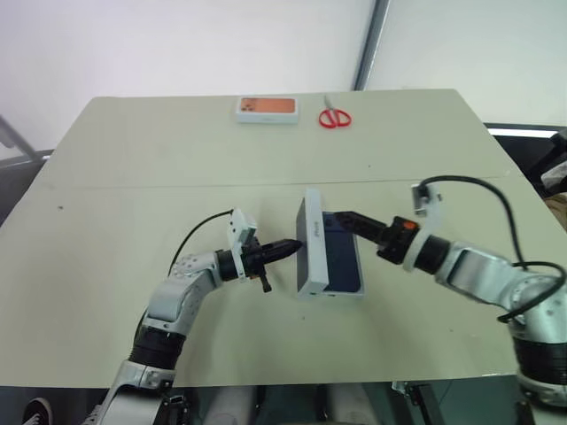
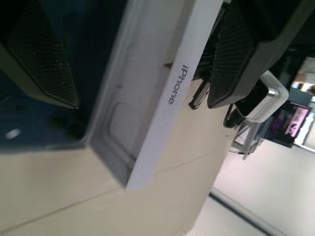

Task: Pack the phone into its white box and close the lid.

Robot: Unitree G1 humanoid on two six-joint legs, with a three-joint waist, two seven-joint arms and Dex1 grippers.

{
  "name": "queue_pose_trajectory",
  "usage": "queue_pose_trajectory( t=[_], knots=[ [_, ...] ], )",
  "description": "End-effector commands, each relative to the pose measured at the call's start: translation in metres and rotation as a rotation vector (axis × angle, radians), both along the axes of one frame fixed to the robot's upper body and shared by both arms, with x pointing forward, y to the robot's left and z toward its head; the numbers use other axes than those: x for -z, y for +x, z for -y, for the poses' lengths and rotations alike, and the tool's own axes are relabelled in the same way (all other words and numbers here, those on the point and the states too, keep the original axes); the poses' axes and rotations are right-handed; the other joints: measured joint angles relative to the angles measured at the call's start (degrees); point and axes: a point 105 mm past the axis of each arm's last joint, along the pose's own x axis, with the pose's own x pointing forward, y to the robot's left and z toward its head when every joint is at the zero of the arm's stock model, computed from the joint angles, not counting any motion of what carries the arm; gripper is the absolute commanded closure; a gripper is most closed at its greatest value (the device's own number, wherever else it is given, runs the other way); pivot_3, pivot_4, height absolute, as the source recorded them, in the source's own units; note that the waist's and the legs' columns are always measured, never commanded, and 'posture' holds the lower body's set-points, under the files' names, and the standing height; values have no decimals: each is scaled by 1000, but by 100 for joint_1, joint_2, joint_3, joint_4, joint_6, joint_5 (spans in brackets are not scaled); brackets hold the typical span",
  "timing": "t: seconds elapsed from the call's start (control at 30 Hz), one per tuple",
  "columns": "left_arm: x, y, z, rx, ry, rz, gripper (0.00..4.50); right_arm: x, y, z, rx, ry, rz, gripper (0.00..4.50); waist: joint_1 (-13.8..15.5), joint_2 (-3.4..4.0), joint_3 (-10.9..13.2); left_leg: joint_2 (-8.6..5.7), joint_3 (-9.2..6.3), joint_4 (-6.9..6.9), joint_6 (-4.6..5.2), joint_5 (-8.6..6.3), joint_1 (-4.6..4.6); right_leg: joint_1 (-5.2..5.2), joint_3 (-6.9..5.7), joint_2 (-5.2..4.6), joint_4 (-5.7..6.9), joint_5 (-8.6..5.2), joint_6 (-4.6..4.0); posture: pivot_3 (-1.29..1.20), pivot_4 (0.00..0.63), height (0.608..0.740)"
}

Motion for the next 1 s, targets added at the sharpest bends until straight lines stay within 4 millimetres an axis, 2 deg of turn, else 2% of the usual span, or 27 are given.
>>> queue_pose_trajectory(
  t=[0.03, 0.07, 0.2, 0.27, 0.3, 0.43, 0.53, 0.6, 0.7, 0.77, 0.83, 1.0],
  knots=[
    [-5, -2, 21, 40, -18, 32, 4500, -13, 14, 38, 118, -211, 192, 691, -7, 0, -1, 1, 0, 2, 0, 0, 1, 5, -1, 0, -3, 1, 0, 0, 150, 740],
    [-4, -2, 24, 44, -21, 31, 4500, -12, 15, 42, 120, -262, 219, 994, -10, -1, 0, -1, 2, 4, 1, 0, 1, 5, 0, -2, -3, 1, 1, 0, 150, 740],
    [-5, 0, 26, 54, -33, 13, 4500, -1, 5, 11, -40, -383, 297, 2991, -64, 0, 0, 6, 3, -1, 1, -1, 1, -2, 1, 2, 0, 1, 1, 0, 150, 740],
    [-4, 0, 22, 60, -19, 12, 4500, 5, 4, 7, -75, -473, 338, 4062, -59, 1, -1, 10, 1, -3, 1, -1, 2, -5, 1, 8, 1, 1, 1, 0, 150, 740],
    [-3, 0, 20, 58, -12, 14, 4500, 7, 5, 6, -89, -506, 354, 4457, -47, 1, -1, 10, 1, -3, 0, 0, 2, -4, 1, 8, 1, 1, 1, 0, 150, 740],
    [-5, 3, -1, 38, 33, 32, 4500, 19, 1, -10, -205, -613, 417, 4457, -23, 0, 0, 4, 0, 3, 0, 0, 2, 1, 1, 2, 0, 1, 1, 0, 150, 740],
    [-8, 0, -18, 30, 53, 26, 4500, 21, 2, -16, -229, -637, 452, 4457, -25, 0, 0, 3, -3, 2, 0, 0, 2, 0, 0, 0, -1, 1, 1, 0, 150, 740],
    [-7, -3, -25, 29, 66, 7, 4500, 21, 4, -17, -235, -647, 464, 4457, -25, 0, 0, 2, -3, 0, -1, -1, 1, -2, 1, -3, -2, 1, 1, 0, 150, 740],
    [5, -10, -35, 21, 102, -48, 4500, 23, 8, -13, -227, -674, 469, 4457, -26, 2, -1, 3, -4, 0, -1, -1, 2, 0, 1, -3, -2, 1, 0, 0, 150, 740],
    [11, -11, -35, 6, 113, -54, 4500, 28, 9, -10, -242, -720, 475, 4457, -16, 1, 0, 2, -4, -1, -1, -1, 3, -1, 1, -3, -2, 1, 0, 0, 150, 740],
    [18, -10, -28, -7, 130, -34, 4500, 32, 9, -6, -235, -739, 465, 4457, 7, 1, 0, 1, -5, 0, -2, -1, 2, 0, 0, -5, -2, 1, 0, 0, 150, 740],
    [22, -4, -17, -27, 111, -52, 4500, 38, 4, -6, -268, -766, 457, 4457, 79, 0, 0, -1, -4, 3, -2, -1, 2, 2, 0, -9, -3, 1, 0, 0, 150, 740]
  ],
)
